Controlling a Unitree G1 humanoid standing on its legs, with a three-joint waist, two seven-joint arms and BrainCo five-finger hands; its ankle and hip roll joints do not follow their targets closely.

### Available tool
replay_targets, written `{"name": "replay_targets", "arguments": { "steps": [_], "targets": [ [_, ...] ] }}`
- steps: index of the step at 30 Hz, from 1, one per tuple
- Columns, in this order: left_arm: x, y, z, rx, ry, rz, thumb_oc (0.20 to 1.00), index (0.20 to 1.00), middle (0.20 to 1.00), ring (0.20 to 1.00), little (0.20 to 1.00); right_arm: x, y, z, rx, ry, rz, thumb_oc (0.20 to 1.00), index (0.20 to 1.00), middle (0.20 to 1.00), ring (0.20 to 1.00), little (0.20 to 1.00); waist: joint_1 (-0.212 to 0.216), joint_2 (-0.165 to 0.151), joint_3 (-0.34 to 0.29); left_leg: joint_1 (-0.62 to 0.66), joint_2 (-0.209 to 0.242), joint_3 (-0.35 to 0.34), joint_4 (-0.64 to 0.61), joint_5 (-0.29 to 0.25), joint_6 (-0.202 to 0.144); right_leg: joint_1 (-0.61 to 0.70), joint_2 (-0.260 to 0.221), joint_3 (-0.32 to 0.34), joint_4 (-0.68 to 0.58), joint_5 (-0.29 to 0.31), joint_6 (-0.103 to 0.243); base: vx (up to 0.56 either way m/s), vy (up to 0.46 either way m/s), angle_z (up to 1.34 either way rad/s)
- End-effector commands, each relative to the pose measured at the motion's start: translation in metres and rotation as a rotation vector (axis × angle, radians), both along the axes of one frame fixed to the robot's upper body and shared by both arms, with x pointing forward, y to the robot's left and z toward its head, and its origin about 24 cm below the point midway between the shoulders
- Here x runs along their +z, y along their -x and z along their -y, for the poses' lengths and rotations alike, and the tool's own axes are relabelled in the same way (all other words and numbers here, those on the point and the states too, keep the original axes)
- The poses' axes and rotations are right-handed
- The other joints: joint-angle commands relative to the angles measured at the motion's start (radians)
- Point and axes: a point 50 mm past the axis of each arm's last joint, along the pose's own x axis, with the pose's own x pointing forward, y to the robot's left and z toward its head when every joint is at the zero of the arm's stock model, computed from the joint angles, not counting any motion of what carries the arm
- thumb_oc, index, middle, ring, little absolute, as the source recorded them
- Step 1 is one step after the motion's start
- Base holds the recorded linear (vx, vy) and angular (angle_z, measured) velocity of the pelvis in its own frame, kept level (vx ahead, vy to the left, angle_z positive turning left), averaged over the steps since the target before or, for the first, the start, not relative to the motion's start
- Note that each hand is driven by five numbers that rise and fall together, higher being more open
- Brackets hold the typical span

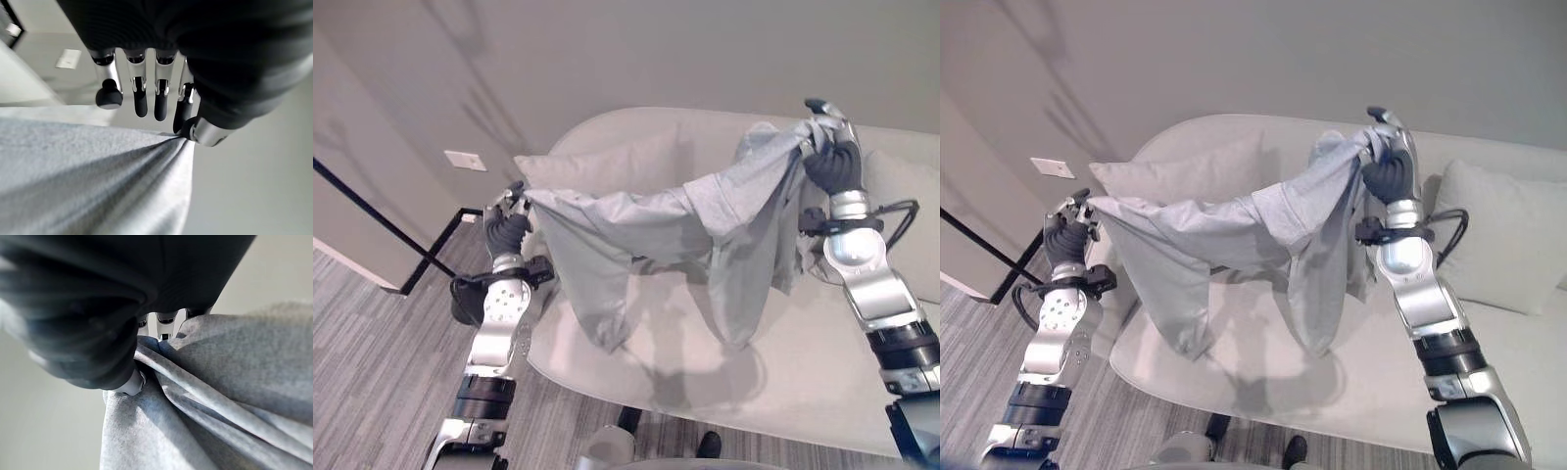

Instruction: Hang the clothes on the sofa on the clothes rack.

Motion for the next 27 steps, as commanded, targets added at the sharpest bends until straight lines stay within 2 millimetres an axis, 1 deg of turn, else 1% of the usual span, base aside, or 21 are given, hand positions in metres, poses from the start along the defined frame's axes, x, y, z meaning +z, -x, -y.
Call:
{"name": "replay_targets", "arguments": {
  "steps": [1,2,3,4,5,6,9,11,14,15,16,17,18,19,20,21,22,23,25,26,27],
  "targets": [
    [0.024,-0.005,-0.006,0.012,-0.111,0.099,0.2,0.2,0.2,0.2,0.2,0.023,0.001,-0.015,0.096,-0.02,0.11,0.2,0.2,0.2,0.2,0.2,0.043,-0.045,-0.117,-0.043,0.056,0.01,-0.012,-0.014,-0.071,0.028,0.001,0.016,0.033,-0.125,0.015,-0.12,-0.107,0.34],
    [0.026,-0.006,-0.006,0.011,-0.112,0.105,0.2,0.2,0.2,0.2,0.2,0.029,0.0,-0.017,0.106,-0.018,0.125,0.2,0.2,0.2,0.2,0.2,0.048,-0.041,-0.115,-0.053,0.056,-0.002,-0.012,-0.003,-0.077,0.031,0.008,0.008,0.029,-0.128,0.011,-0.12,-0.105,0.39],
    [0.027,-0.007,-0.005,0.012,-0.111,0.106,0.2,0.2,0.2,0.2,0.2,0.03,0.0,-0.017,0.106,-0.017,0.126,0.2,0.2,0.2,0.2,0.2,0.045,-0.04,-0.115,-0.055,0.056,-0.006,-0.012,-0.002,-0.078,0.031,0.009,0.005,0.028,-0.128,0.01,-0.09,-0.067,0.45],
    [0.03,-0.008,-0.006,0.015,-0.116,0.114,0.2,0.2,0.2,0.2,0.2,0.036,0.0,-0.019,0.112,-0.017,0.145,0.2,0.2,0.2,0.2,0.2,0.053,-0.036,-0.109,-0.064,0.056,-0.015,-0.012,0.008,-0.087,0.038,0.016,-0.007,0.023,-0.135,0.004,-0.13,-0.061,0.38],
    [0.035,-0.01,-0.001,0.008,-0.116,0.134,0.2,0.2,0.2,0.2,0.2,0.044,-0.001,-0.02,0.114,-0.009,0.165,0.2,0.2,0.2,0.2,0.2,0.057,-0.031,-0.096,-0.092,0.048,-0.014,-0.012,0.017,-0.096,0.045,0.017,-0.04,0.014,-0.133,0.002,-0.18,-0.052,0.23],
    [0.038,-0.011,0.0,0.004,-0.119,0.148,0.2,0.2,0.2,0.2,0.2,0.048,-0.001,-0.02,0.114,-0.004,0.176,0.2,0.2,0.2,0.2,0.2,0.055,-0.031,-0.088,-0.107,0.047,0.002,-0.012,0.013,-0.095,0.046,0.013,-0.058,0.012,-0.134,0.003,-0.17,-0.001,0.26],
    [0.048,-0.011,-0.002,0.021,-0.128,0.182,0.2,0.2,0.2,0.2,0.2,0.058,-0.001,-0.025,0.125,0.013,0.199,0.2,0.2,0.2,0.2,0.2,0.053,-0.029,-0.08,-0.094,0.071,0.058,0.003,0.002,-0.089,0.043,-0.01,-0.093,0.016,-0.122,0.01,-0.09,0.086,0.83],
    [0.057,-0.013,-0.003,0.032,-0.13,0.217,0.2,0.2,0.2,0.2,0.2,0.063,-0.002,-0.028,0.137,0.015,0.208,0.2,0.2,0.2,0.2,0.2,0.043,-0.033,-0.071,-0.08,0.104,0.081,0.03,-0.01,-0.087,0.03,-0.043,-0.109,0.034,-0.108,0.019,-0.1,0.178,0.63],
    [0.071,-0.015,-0.004,0.054,-0.128,0.269,0.2,0.2,0.2,0.2,0.2,0.069,-0.001,-0.03,0.133,0.022,0.223,0.2,0.2,0.2,0.2,0.2,0.016,-0.033,-0.075,-0.047,0.197,0.114,0.061,-0.014,-0.093,0.012,-0.091,-0.118,0.057,-0.093,0.039,-0.05,0.24,0.38],
    [0.077,-0.016,-0.004,0.057,-0.13,0.288,0.2,0.2,0.2,0.2,0.2,0.071,-0.001,-0.03,0.132,0.028,0.229,0.2,0.2,0.2,0.2,0.2,0.009,-0.029,-0.078,-0.036,0.218,0.116,0.066,-0.012,-0.1,0.009,-0.104,-0.12,0.06,-0.087,0.047,0.01,0.271,0.4],
    [0.081,-0.016,-0.005,0.064,-0.132,0.301,0.2,0.2,0.2,0.2,0.2,0.072,-0.001,-0.03,0.127,0.027,0.231,0.2,0.2,0.2,0.2,0.2,0.004,-0.024,-0.082,-0.022,0.236,0.112,0.078,-0.022,-0.11,0.011,-0.116,-0.117,0.063,-0.087,0.054,0.01,0.312,0.41],
    [0.084,-0.017,-0.005,0.067,-0.139,0.31,0.2,0.2,0.2,0.2,0.2,0.073,-0.001,-0.029,0.122,0.025,0.233,0.2,0.2,0.2,0.2,0.2,-0.004,-0.019,-0.089,-0.013,0.241,0.107,0.079,-0.025,-0.119,0.007,-0.133,-0.122,0.064,-0.079,0.063,0.09,0.34,0.18],
    [0.088,-0.018,-0.003,0.065,-0.137,0.321,0.2,0.2,0.2,0.2,0.2,0.075,-0.001,-0.026,0.108,0.024,0.237,0.2,0.2,0.2,0.2,0.2,-0.01,-0.004,-0.095,0.004,0.246,0.103,0.071,-0.036,-0.123,0.017,-0.142,-0.122,0.07,-0.076,0.074,0.05,0.262,0.08],
    [0.088,-0.018,-0.003,0.064,-0.137,0.322,0.2,0.2,0.2,0.2,0.2,0.075,0.0,-0.026,0.106,0.025,0.238,0.2,0.2,0.2,0.2,0.2,-0.011,-0.004,-0.093,0.001,0.243,0.101,0.07,-0.031,-0.121,0.016,-0.145,-0.124,0.069,-0.071,0.075,0.07,0.255,0.09],
    [0.09,-0.02,-0.003,0.068,-0.139,0.324,0.2,0.2,0.2,0.2,0.2,0.073,-0.001,-0.025,0.101,0.022,0.229,0.2,0.2,0.2,0.2,0.2,-0.015,0.004,-0.106,0.017,0.235,0.103,0.049,-0.042,-0.125,0.015,-0.159,-0.126,0.069,-0.063,0.084,0.04,0.281,0.27],
    [0.093,-0.022,-0.002,0.064,-0.149,0.328,0.2,0.2,0.2,0.2,0.2,0.072,-0.001,-0.022,0.088,0.018,0.231,0.2,0.2,0.2,0.2,0.2,-0.013,0.004,-0.117,0.028,0.222,0.11,0.031,-0.06,-0.122,0.017,-0.178,-0.133,0.068,-0.047,0.1,0.07,0.415,0.46],
    [0.092,-0.024,-0.001,0.062,-0.157,0.317,0.2,0.2,0.2,0.2,0.2,0.069,-0.001,-0.02,0.073,0.014,0.218,0.2,0.2,0.2,0.2,0.2,-0.013,0.004,-0.126,0.035,0.2,0.117,0.011,-0.077,-0.111,0.016,-0.205,-0.137,0.066,-0.029,0.114,0.08,0.665,0.49],
    [0.091,-0.027,0.001,0.052,-0.184,0.298,0.2,0.2,0.2,0.2,0.2,0.061,-0.001,-0.014,0.036,-0.001,0.205,0.2,0.2,0.2,0.2,0.2,-0.02,-0.002,-0.136,0.051,0.142,0.125,-0.011,-0.12,-0.084,-0.002,-0.272,-0.144,0.064,0.021,0.141,0.07,0.622,0.51],
    [0.094,-0.027,-0.001,0.059,-0.219,0.303,0.2,0.2,0.2,0.2,0.2,0.054,0.0,-0.012,0.01,0.004,0.194,0.2,0.2,0.2,0.2,0.2,-0.016,-0.021,-0.137,0.061,0.075,0.145,-0.012,-0.153,-0.051,-0.017,-0.331,-0.135,0.061,0.071,0.167,0.05,0.52,0.36],
    [0.096,-0.026,-0.004,0.066,-0.235,0.305,0.2,0.2,0.2,0.2,0.2,0.051,-0.001,-0.01,-0.001,-0.003,0.189,0.2,0.2,0.2,0.2,0.2,-0.012,-0.03,-0.132,0.062,0.047,0.159,-0.012,-0.159,-0.037,-0.031,-0.355,-0.128,0.063,0.098,0.178,0.02,0.418,0.11],
    [0.097,-0.025,-0.006,0.07,-0.253,0.309,0.2,0.2,0.2,0.2,0.2,0.05,-0.001,-0.009,-0.011,-0.008,0.184,0.2,0.2,0.2,0.2,0.2,-0.007,-0.036,-0.128,0.061,0.03,0.174,-0.012,-0.161,-0.027,-0.047,-0.369,-0.126,0.073,0.107,0.18,-0.01,0.391,-0.01]
  ]
}}
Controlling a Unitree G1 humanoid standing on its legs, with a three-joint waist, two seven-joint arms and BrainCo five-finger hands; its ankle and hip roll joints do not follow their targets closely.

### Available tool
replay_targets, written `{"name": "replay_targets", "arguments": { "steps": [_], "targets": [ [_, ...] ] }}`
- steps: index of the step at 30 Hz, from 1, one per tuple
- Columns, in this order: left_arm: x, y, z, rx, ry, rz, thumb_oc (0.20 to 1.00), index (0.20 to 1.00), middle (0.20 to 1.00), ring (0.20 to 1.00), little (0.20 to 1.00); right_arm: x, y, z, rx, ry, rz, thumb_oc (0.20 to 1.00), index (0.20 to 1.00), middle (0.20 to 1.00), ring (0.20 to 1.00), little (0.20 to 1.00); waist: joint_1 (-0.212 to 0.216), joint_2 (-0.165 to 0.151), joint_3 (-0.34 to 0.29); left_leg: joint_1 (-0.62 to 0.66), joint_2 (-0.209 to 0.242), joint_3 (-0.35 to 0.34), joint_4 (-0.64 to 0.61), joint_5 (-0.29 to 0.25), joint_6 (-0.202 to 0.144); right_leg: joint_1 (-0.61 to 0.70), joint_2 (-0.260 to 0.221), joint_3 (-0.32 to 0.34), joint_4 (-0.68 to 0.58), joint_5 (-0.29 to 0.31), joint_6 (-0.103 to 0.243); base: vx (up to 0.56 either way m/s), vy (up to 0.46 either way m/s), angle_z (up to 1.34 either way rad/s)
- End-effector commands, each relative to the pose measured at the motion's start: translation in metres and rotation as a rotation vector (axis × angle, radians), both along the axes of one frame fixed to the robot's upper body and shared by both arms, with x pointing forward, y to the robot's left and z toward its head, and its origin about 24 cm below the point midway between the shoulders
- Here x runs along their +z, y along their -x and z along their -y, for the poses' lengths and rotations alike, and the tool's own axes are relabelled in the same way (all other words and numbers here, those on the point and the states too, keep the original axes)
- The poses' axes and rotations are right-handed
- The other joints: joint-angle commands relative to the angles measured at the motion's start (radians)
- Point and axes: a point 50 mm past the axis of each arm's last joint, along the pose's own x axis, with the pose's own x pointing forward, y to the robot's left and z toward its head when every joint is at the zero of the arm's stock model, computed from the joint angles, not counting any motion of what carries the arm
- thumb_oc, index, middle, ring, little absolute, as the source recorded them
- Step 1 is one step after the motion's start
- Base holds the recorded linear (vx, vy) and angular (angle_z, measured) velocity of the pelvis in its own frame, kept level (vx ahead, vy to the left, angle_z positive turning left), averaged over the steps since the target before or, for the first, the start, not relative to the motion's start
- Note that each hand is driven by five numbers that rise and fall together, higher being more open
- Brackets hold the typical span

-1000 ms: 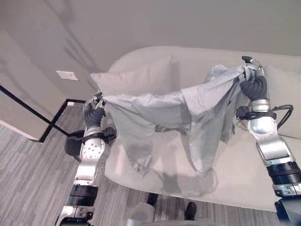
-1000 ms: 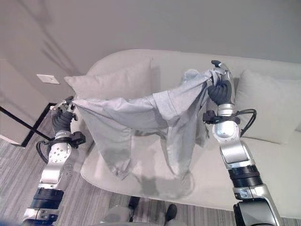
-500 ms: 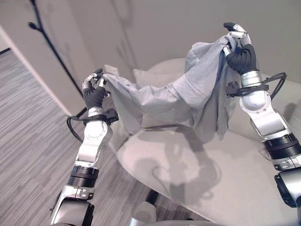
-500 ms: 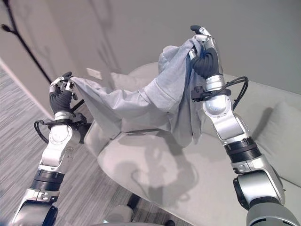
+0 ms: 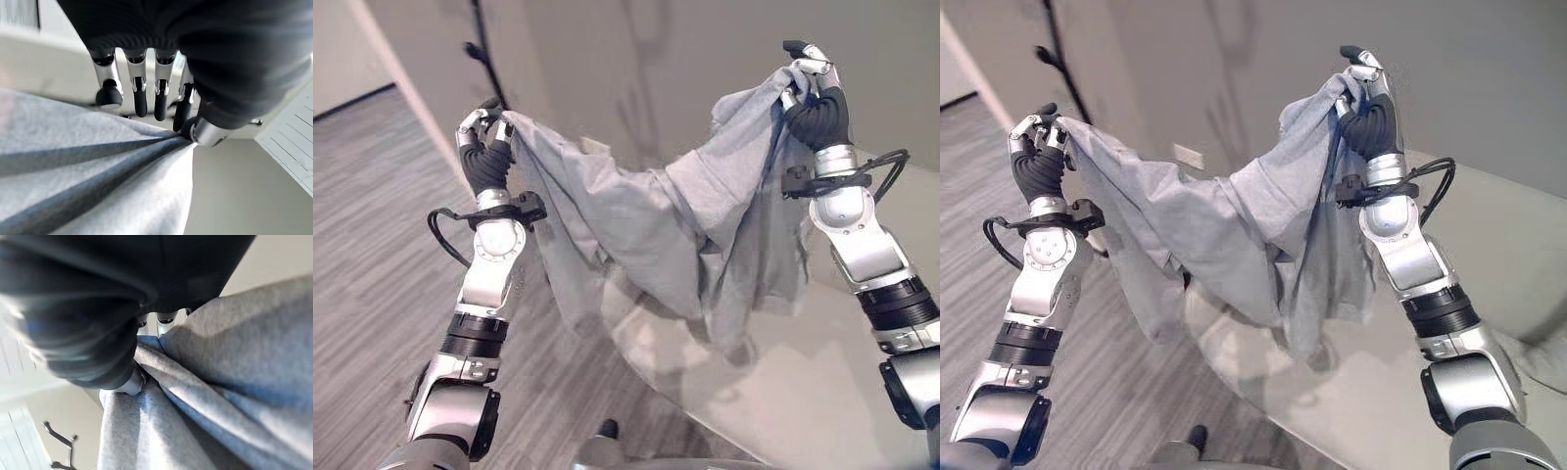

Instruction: Hang the clothes on the sofa on the clothes rack.

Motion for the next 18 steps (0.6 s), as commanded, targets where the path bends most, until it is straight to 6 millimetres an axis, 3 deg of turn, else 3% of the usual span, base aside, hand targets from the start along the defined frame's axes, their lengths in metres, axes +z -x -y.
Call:
{"name": "replay_targets", "arguments": {
  "steps": [1,3,4,5,6,7,8,9,10,14,18],
  "targets": [
    [0.022,0.001,0.004,0.001,-0.146,0.086,0.2,0.2,0.2,0.2,0.2,0.02,0.002,0.016,-0.098,0.032,0.092,0.2,0.2,0.2,0.2,0.2,0.014,0.013,-0.095,0.036,0.03,0.07,-0.097,-0.065,-0.011,-0.117,0.022,0.056,0.013,-0.051,0.092,-0.04,0.352,-0.1],
    [0.023,0.001,0.005,-0.003,-0.15,0.089,0.2,0.2,0.2,0.2,0.2,0.019,0.002,0.018,-0.102,0.026,0.089,0.2,0.2,0.2,0.2,0.2,0.014,0.006,-0.087,0.026,0.014,0.072,-0.097,-0.053,0.002,-0.126,0.036,0.084,0.059,-0.079,0.076,-0.07,0.256,0.01],
    [0.025,0.001,0.008,-0.016,-0.154,0.094,0.2,0.2,0.2,0.2,0.2,0.022,0.002,0.018,-0.103,0.017,0.102,0.2,0.2,0.2,0.2,0.2,0.01,0.004,-0.073,0.012,-0.01,0.062,-0.097,-0.033,0.022,-0.137,0.126,0.17,0.156,-0.174,0.033,-0.05,0.284,0.2],
    [0.025,0.0,0.011,-0.027,-0.158,0.093,0.2,0.2,0.2,0.2,0.2,0.025,0.003,0.019,-0.105,0.019,0.116,0.2,0.2,0.2,0.2,0.2,0.009,-0.001,-0.074,0.005,-0.025,0.052,-0.097,-0.024,0.032,-0.138,0.199,0.205,0.194,-0.239,0.013,-0.04,0.327,0.63],
    [0.026,-0.001,0.013,-0.039,-0.162,0.093,0.2,0.2,0.2,0.2,0.2,0.027,0.004,0.021,-0.107,0.024,0.124,0.2,0.2,0.2,0.2,0.2,0.007,-0.008,-0.072,-0.002,-0.039,0.04,-0.097,-0.012,0.037,-0.144,0.269,0.237,0.228,-0.286,0.0,-0.04,0.209,0.43],
    [0.025,-0.003,0.018,-0.055,-0.157,0.084,0.2,0.2,0.2,0.2,0.2,0.031,0.008,0.026,-0.118,0.043,0.141,0.2,0.2,0.2,0.2,0.2,0.001,-0.019,-0.069,-0.011,-0.062,0.016,-0.097,0.02,0.042,-0.173,0.379,0.279,0.253,-0.317,-0.028,-0.02,0.114,0.42],
    [0.025,-0.003,0.018,-0.055,-0.157,0.083,0.2,0.2,0.2,0.2,0.2,0.031,0.008,0.026,-0.118,0.044,0.141,0.2,0.2,0.2,0.2,0.2,0.001,-0.02,-0.072,-0.011,-0.062,0.015,-0.097,0.013,0.04,-0.173,0.38,0.28,0.252,-0.322,-0.028,0.0,0.079,0.25],
    [0.021,-0.002,0.015,-0.042,-0.164,0.066,0.2,0.2,0.2,0.2,0.2,0.034,0.01,0.032,-0.145,0.061,0.151,0.2,0.2,0.2,0.2,0.2,0.006,-0.045,-0.076,-0.01,-0.087,0.006,-0.097,0.016,0.042,-0.154,0.42,0.288,0.178,-0.334,-0.073,0.05,-0.028,0.62],
    [0.021,-0.002,0.014,-0.028,-0.169,0.064,0.2,0.2,0.2,0.2,0.2,0.033,0.009,0.031,-0.137,0.059,0.15,0.2,0.2,0.2,0.2,0.2,0.007,-0.061,-0.079,-0.007,-0.097,-0.008,-0.097,0.016,0.039,-0.12,0.427,0.285,0.104,-0.314,-0.08,0.04,-0.058,0.71],
    [0.014,0.002,0.007,-0.019,-0.132,0.061,0.2,0.2,0.2,0.2,0.2,0.033,0.007,0.028,-0.107,0.04,0.143,0.2,0.2,0.2,0.2,0.2,0.015,-0.067,-0.082,-0.008,-0.094,-0.006,-0.092,0.025,0.031,-0.072,0.446,0.312,-0.039,-0.236,-0.06,0.01,-0.021,0.32],
    [0.011,0.001,0.017,-0.054,-0.105,0.06,0.2,0.2,0.2,0.2,0.2,0.033,0.009,0.036,-0.124,0.028,0.14,0.2,0.2,0.2,0.2,0.2,0.006,-0.07,-0.05,-0.077,-0.091,0.039,0.022,-0.013,0.025,-0.04,0.424,0.28,-0.079,-0.226,-0.051,-0.04,0.073,0.09]
  ]
}}
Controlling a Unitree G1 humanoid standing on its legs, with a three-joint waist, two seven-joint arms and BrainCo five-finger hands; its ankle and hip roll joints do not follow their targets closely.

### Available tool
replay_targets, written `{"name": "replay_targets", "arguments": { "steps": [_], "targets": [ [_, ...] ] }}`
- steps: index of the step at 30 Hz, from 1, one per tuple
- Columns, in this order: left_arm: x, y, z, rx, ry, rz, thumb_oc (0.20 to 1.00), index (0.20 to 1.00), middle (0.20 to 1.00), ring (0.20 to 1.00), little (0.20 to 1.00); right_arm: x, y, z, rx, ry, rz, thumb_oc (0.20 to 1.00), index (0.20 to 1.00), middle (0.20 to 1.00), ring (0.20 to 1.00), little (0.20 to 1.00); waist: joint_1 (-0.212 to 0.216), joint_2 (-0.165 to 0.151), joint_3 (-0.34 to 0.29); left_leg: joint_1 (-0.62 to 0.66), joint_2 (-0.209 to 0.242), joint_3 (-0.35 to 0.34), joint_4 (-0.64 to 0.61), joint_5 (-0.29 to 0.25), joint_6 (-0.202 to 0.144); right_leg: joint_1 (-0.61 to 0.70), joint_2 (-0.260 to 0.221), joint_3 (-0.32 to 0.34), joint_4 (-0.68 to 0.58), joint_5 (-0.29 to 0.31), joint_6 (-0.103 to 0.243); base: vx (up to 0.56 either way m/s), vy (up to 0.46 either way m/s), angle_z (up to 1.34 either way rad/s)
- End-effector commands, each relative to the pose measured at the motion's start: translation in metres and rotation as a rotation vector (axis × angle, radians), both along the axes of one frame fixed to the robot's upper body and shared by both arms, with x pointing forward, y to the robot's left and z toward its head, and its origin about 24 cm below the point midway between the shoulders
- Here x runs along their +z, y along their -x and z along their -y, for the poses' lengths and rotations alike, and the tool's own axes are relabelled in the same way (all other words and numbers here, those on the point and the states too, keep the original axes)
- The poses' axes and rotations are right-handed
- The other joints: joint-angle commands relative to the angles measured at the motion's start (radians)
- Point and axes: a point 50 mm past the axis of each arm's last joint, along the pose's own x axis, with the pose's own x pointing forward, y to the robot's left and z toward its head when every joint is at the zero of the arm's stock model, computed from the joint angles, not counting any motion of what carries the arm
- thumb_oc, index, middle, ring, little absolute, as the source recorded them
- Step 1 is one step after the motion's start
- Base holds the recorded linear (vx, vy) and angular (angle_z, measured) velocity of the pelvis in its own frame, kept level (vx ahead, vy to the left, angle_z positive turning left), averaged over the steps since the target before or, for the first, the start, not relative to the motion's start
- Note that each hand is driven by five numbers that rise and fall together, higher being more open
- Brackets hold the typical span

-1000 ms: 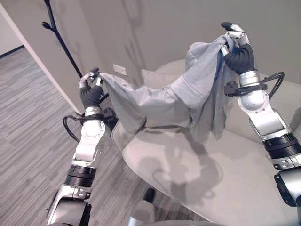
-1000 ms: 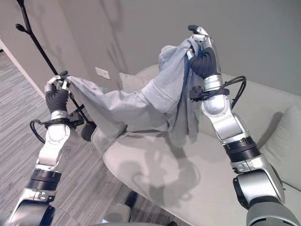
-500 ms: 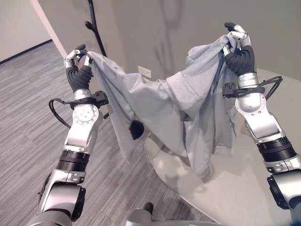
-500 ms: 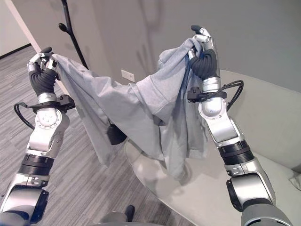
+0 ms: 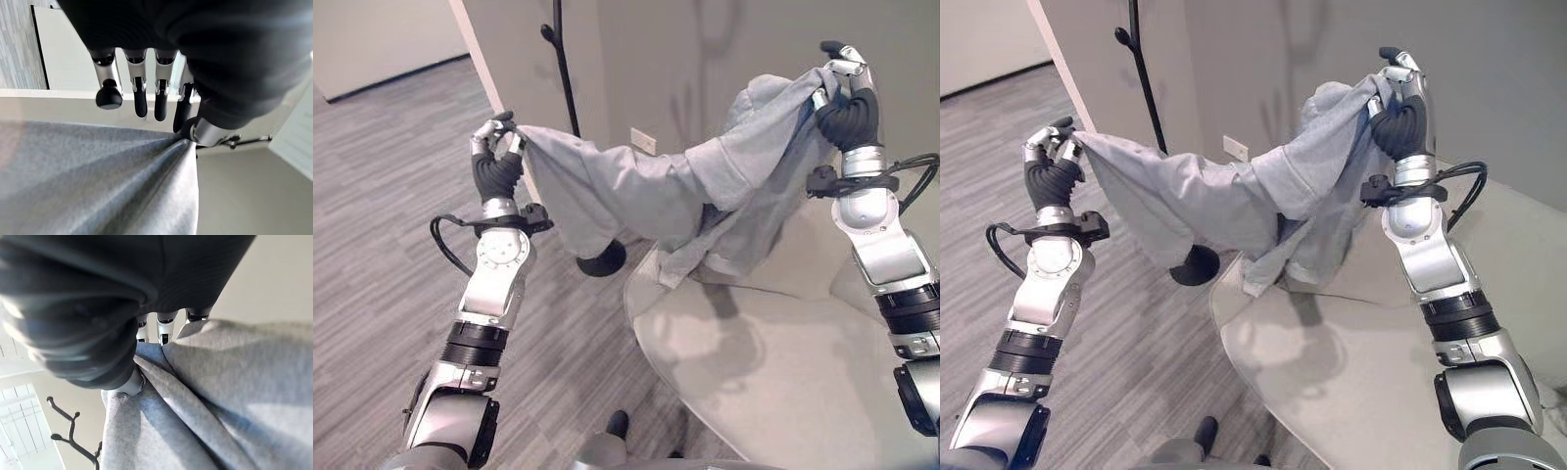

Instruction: Hang the clothes on the sofa on the clothes rack.

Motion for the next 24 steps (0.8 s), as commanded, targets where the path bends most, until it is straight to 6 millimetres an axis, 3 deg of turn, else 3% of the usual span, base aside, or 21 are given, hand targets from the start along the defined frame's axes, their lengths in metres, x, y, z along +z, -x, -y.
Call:
{"name": "replay_targets", "arguments": {
  "steps": [1,2,3,4,8,9,10,12,17,19,21,24],
  "targets": [
    [0.027,-0.001,0.009,-0.034,-0.047,0.126,0.2,0.2,0.2,0.2,0.2,0.028,0.011,0.004,0.028,-0.025,0.144,0.2,0.2,0.2,0.2,0.2,-0.003,-0.053,-0.051,-0.058,-0.094,0.093,0.075,-0.092,0.012,0.043,-0.09,-0.004,-0.122,0.071,0.127,-0.02,0.267,0.64],
    [0.029,-0.003,0.012,-0.049,-0.052,0.127,0.2,0.2,0.2,0.2,0.2,0.03,0.013,0.008,0.021,-0.02,0.148,0.2,0.2,0.2,0.2,0.2,-0.021,-0.06,-0.049,-0.091,-0.008,0.1,0.079,-0.085,-0.005,0.034,-0.123,-0.008,-0.109,0.075,0.14,-0.03,0.307,0.65],
    [0.031,-0.004,0.014,-0.055,-0.051,0.131,0.2,0.2,0.2,0.2,0.2,0.03,0.014,0.009,0.019,-0.028,0.15,0.2,0.2,0.2,0.2,0.2,-0.027,-0.066,-0.047,-0.098,0.035,0.097,0.074,-0.071,-0.009,0.03,-0.139,-0.009,-0.106,0.07,0.146,-0.01,0.251,0.45],
    [0.031,-0.005,0.014,-0.056,-0.051,0.131,0.2,0.2,0.2,0.2,0.2,0.03,0.014,0.009,0.019,-0.029,0.151,0.2,0.2,0.2,0.2,0.2,-0.027,-0.066,-0.047,-0.098,0.037,0.096,0.071,-0.07,-0.012,0.028,-0.137,-0.009,-0.104,0.069,0.145,0.01,0.144,0.18],
    [0.033,-0.011,0.024,-0.086,-0.042,0.127,0.2,0.2,0.2,0.2,0.2,0.022,0.017,0.016,-0.02,-0.045,0.144,0.2,0.2,0.2,0.2,0.2,-0.047,-0.064,-0.052,-0.102,0.207,0.088,0.015,-0.001,-0.04,0.024,-0.177,-0.014,-0.088,0.029,0.17,0.11,0.275,0.07],
    [0.035,-0.012,0.023,-0.077,-0.03,0.129,0.2,0.2,0.2,0.2,0.2,0.02,0.018,0.019,-0.031,-0.048,0.138,0.2,0.2,0.2,0.2,0.2,-0.043,-0.041,-0.07,-0.078,0.207,0.044,-0.012,0.007,-0.07,0.05,-0.193,-0.006,-0.091,0.028,0.188,0.2,0.346,-0.14],
    [0.034,-0.012,0.024,-0.078,-0.03,0.128,0.2,0.2,0.2,0.2,0.2,0.019,0.019,0.019,-0.032,-0.048,0.136,0.2,0.2,0.2,0.2,0.2,-0.044,-0.039,-0.068,-0.07,0.21,0.042,-0.021,0.01,-0.072,0.056,-0.191,-0.009,-0.094,0.028,0.187,0.22,0.435,0.0],
    [0.033,-0.013,0.026,-0.085,-0.032,0.123,0.2,0.2,0.2,0.2,0.2,0.015,0.02,0.025,-0.056,-0.05,0.123,0.2,0.2,0.2,0.2,0.2,-0.053,-0.02,-0.093,-0.048,0.18,0.026,-0.038,-0.016,-0.089,0.064,-0.234,-0.014,-0.092,0.049,0.212,0.17,0.419,0.09],
    [0.044,-0.015,0.03,-0.098,-0.098,0.142,0.2,0.2,0.2,0.2,0.2,0.005,0.019,0.024,-0.078,-0.097,0.114,0.2,0.2,0.2,0.2,0.2,-0.048,-0.054,-0.098,-0.008,0.072,0.063,-0.029,-0.099,-0.034,0.022,-0.365,0.001,-0.025,0.126,0.255,0.14,0.437,0.08],
    [0.049,-0.015,0.032,-0.095,-0.119,0.158,0.2,0.2,0.2,0.2,0.2,0.003,0.017,0.019,-0.071,-0.122,0.119,0.2,0.2,0.2,0.2,0.2,-0.045,-0.065,-0.099,0.017,0.026,0.095,-0.042,-0.115,-0.003,-0.004,-0.414,-0.003,0.011,0.189,0.262,0.1,0.455,0.18],
    [0.049,-0.014,0.031,-0.091,-0.126,0.158,0.2,0.2,0.2,0.2,0.2,0.002,0.016,0.016,-0.065,-0.124,0.115,0.2,0.2,0.2,0.2,0.2,-0.042,-0.068,-0.097,0.027,0.015,0.107,-0.049,-0.115,0.005,-0.011,-0.418,-0.001,0.025,0.197,0.259,0.05,0.217,-0.06],
    [0.05,-0.013,0.031,-0.099,-0.143,0.16,0.2,0.2,0.2,0.2,0.2,0.003,0.017,0.018,-0.063,-0.106,0.115,0.2,0.2,0.2,0.2,0.2,-0.051,-0.072,-0.091,0.043,-0.015,0.116,-0.058,-0.118,0.023,-0.042,-0.333,0.042,0.058,0.144,0.222,0.08,0.217,0.0]
  ]
}}
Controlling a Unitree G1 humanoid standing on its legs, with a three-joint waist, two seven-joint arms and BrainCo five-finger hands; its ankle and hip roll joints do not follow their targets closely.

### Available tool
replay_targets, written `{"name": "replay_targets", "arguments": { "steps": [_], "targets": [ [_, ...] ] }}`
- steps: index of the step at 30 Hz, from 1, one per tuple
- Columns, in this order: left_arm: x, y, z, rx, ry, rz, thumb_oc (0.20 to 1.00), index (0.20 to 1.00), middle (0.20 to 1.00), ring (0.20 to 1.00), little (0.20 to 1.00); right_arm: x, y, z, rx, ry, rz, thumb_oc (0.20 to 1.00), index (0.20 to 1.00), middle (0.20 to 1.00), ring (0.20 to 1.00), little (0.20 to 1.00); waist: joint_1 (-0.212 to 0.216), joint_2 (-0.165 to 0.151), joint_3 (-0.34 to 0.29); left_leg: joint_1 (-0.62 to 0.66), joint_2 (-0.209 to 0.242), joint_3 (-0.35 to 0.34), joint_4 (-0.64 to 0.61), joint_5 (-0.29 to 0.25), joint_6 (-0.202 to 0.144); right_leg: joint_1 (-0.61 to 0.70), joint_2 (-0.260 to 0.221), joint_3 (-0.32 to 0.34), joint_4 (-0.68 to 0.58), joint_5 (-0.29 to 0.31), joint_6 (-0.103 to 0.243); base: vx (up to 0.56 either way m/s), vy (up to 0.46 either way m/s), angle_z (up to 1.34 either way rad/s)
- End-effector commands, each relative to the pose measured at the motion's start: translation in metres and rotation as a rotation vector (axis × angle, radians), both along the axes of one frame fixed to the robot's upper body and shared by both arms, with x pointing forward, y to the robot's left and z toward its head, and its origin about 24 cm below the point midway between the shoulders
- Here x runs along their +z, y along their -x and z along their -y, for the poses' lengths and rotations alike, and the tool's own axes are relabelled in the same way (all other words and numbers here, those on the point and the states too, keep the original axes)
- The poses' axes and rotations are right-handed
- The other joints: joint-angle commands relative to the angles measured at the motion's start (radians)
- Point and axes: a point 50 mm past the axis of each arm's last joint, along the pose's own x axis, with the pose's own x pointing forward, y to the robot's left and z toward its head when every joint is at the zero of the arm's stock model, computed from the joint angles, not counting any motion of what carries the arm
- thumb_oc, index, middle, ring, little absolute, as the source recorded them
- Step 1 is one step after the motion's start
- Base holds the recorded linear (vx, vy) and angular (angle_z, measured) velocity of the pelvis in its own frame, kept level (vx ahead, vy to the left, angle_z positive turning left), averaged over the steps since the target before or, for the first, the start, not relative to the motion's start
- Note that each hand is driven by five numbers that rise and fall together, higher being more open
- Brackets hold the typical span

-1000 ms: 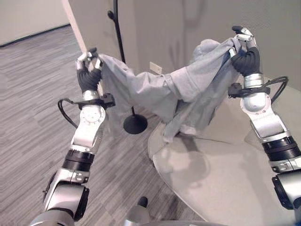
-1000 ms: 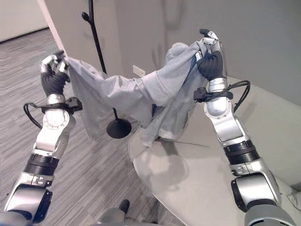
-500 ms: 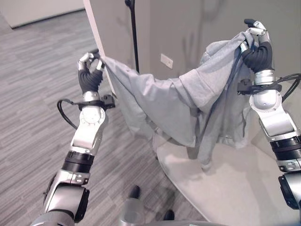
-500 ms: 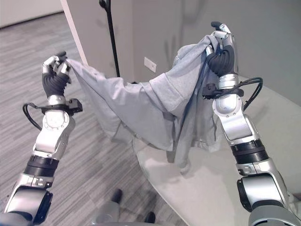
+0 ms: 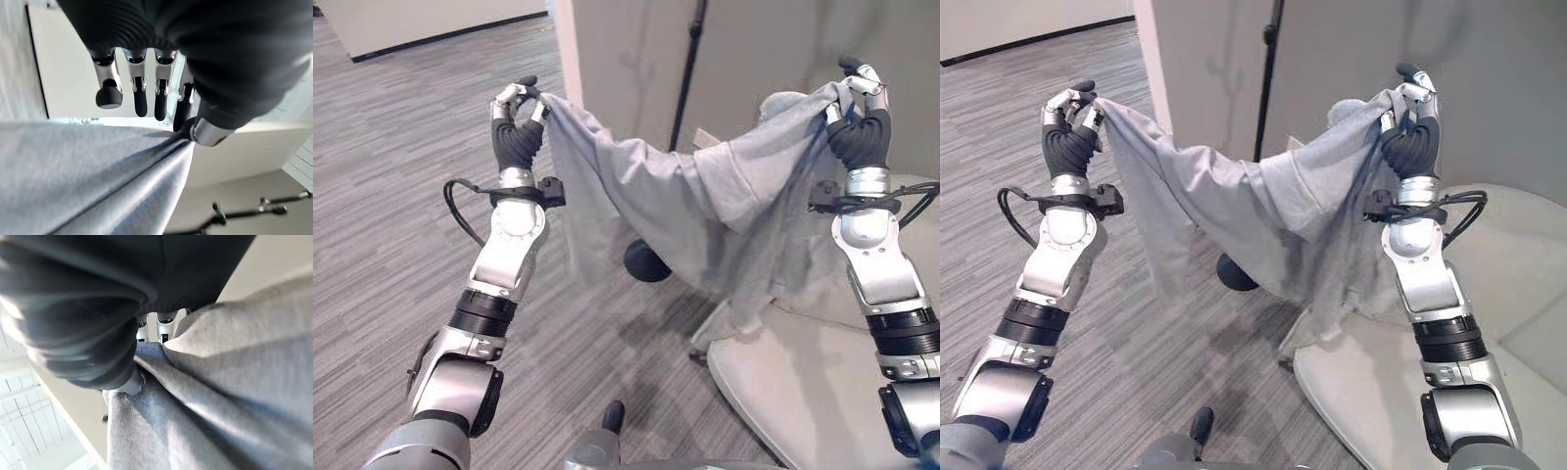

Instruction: Hang the clothes on the sofa on the clothes rack.

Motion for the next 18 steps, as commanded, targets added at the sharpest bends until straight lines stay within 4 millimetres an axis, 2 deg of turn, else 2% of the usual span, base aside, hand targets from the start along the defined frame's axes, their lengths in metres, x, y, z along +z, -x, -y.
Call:
{"name": "replay_targets", "arguments": {
  "steps": [1,3,5,7,8,10,18],
  "targets": [
    [0.018,0.006,0.007,-0.026,-0.045,0.105,0.2,0.2,0.2,0.2,0.2,0.026,0.004,0.01,-0.051,0.05,0.114,0.2,0.2,0.2,0.2,0.2,-0.013,-0.022,-0.112,0.044,0.056,0.077,-0.052,-0.105,-0.089,-0.047,0.113,0.038,-0.051,-0.027,-0.06,0.09,0.162,0.11],
    [0.019,0.005,0.008,-0.036,-0.045,0.102,0.2,0.2,0.2,0.2,0.2,0.029,0.004,0.01,-0.048,0.057,0.124,0.2,0.2,0.2,0.2,0.2,-0.013,-0.024,-0.106,0.053,0.046,0.085,-0.052,-0.108,-0.086,-0.061,0.179,0.025,-0.058,-0.056,-0.082,0.08,0.122,0.01],
    [0.02,0.005,0.007,-0.034,-0.048,0.102,0.2,0.2,0.2,0.2,0.2,0.033,0.005,0.012,-0.049,0.06,0.138,0.2,0.2,0.2,0.2,0.2,-0.019,-0.03,-0.091,0.059,0.025,0.082,-0.052,-0.105,-0.08,-0.091,0.266,0.036,-0.064,-0.07,-0.102,0.06,0.079,-0.04],
    [0.018,0.006,0.005,-0.025,-0.052,0.094,0.2,0.2,0.2,0.2,0.2,0.036,0.008,0.017,-0.076,0.072,0.157,0.2,0.2,0.2,0.2,0.2,-0.024,-0.038,-0.078,0.066,0.005,0.081,-0.052,-0.108,-0.073,-0.099,0.319,0.046,-0.091,-0.074,-0.123,0.05,0.056,0.22],
    [0.017,0.006,0.005,-0.025,-0.048,0.092,0.2,0.2,0.2,0.2,0.2,0.035,0.008,0.02,-0.081,0.074,0.147,0.2,0.2,0.2,0.2,0.2,-0.027,-0.041,-0.078,0.069,-0.005,0.073,-0.052,-0.106,-0.072,-0.086,0.324,0.055,-0.113,-0.072,-0.127,0.07,0.04,0.3],
    [0.011,0.007,0.001,-0.013,-0.033,0.085,0.2,0.2,0.2,0.2,0.2,0.031,0.011,0.022,-0.073,0.081,0.138,0.2,0.2,0.2,0.2,0.2,-0.037,-0.033,-0.093,0.085,-0.013,0.069,-0.052,-0.101,-0.072,-0.048,0.335,0.076,-0.196,-0.018,-0.123,0.11,-0.013,0.19],
    [-0.006,0.009,0.001,-0.021,-0.034,0.022,0.2,0.2,0.2,0.2,0.2,0.009,0.012,0.025,-0.051,0.07,0.049,0.2,0.2,0.2,0.2,0.2,-0.054,-0.015,-0.151,0.14,0.003,0.067,-0.052,-0.139,-0.062,0.004,0.341,0.089,-0.233,-0.028,-0.131,0.11,-0.05,0.03]
  ]
}}
